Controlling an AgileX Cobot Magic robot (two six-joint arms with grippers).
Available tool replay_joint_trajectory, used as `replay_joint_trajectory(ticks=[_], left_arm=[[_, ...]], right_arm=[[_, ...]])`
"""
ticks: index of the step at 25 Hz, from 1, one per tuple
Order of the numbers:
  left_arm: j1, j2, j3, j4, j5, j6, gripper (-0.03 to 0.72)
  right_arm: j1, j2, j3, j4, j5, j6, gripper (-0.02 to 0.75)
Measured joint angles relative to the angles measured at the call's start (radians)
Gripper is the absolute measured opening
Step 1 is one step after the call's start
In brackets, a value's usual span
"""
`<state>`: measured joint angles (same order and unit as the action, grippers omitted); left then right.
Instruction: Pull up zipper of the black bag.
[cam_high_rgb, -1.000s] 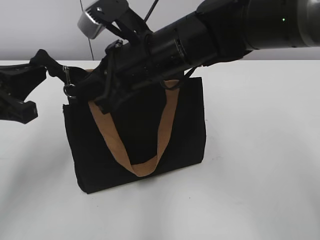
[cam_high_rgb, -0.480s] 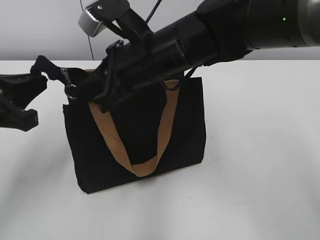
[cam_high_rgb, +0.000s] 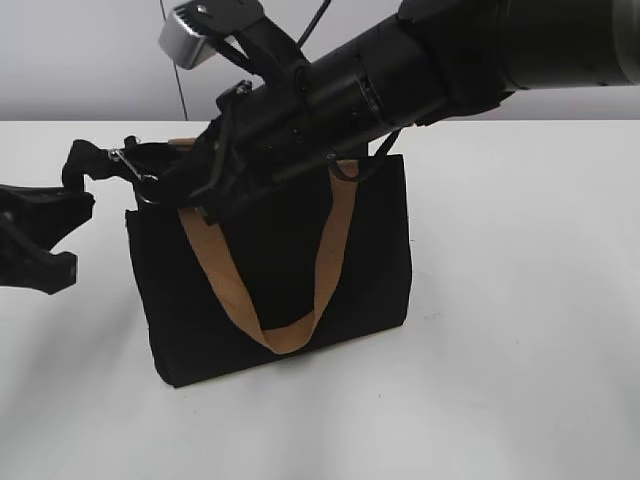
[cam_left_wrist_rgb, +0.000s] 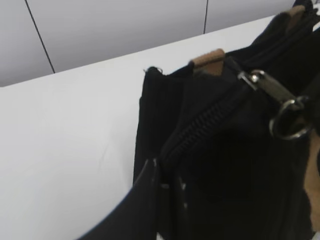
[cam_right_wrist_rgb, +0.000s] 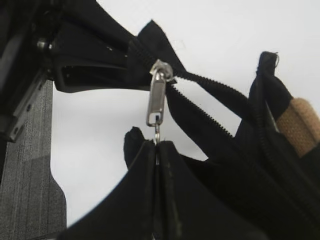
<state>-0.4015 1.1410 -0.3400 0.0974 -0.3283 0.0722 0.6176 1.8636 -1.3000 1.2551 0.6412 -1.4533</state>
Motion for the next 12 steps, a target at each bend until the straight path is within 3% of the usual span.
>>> replay_joint_trajectory(ticks=[12], left_arm=[[0.000,0.000,0.000,0.001,0.087,0.000,0.010]], right_arm=[[-0.001,-0.032,0.000,-0.007,0.004,0.030,-0.001]])
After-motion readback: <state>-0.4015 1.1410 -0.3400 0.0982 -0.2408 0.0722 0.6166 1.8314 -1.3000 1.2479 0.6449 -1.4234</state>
